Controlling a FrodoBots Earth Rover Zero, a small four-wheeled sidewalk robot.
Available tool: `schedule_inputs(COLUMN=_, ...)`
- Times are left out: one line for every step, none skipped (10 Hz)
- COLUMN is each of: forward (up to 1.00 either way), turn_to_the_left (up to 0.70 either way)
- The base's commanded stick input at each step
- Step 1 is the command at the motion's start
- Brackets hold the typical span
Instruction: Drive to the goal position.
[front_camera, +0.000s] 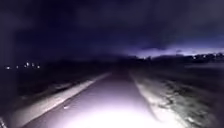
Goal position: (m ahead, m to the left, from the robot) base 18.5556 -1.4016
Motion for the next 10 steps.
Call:
schedule_inputs(forward=0.85, turn_to_the_left=0.0)
schedule_inputs(forward=0.85, turn_to_the_left=-0.02)
schedule_inputs(forward=0.85, turn_to_the_left=-0.05)
schedule_inputs(forward=0.85, turn_to_the_left=-0.25)
schedule_inputs(forward=0.85, turn_to_the_left=-0.14)
schedule_inputs(forward=0.85, turn_to_the_left=-0.03)
schedule_inputs(forward=0.85, turn_to_the_left=0.0)
schedule_inputs(forward=0.85, turn_to_the_left=0.0)
schedule_inputs(forward=0.85, turn_to_the_left=0.0)
schedule_inputs(forward=0.85, turn_to_the_left=0.0)
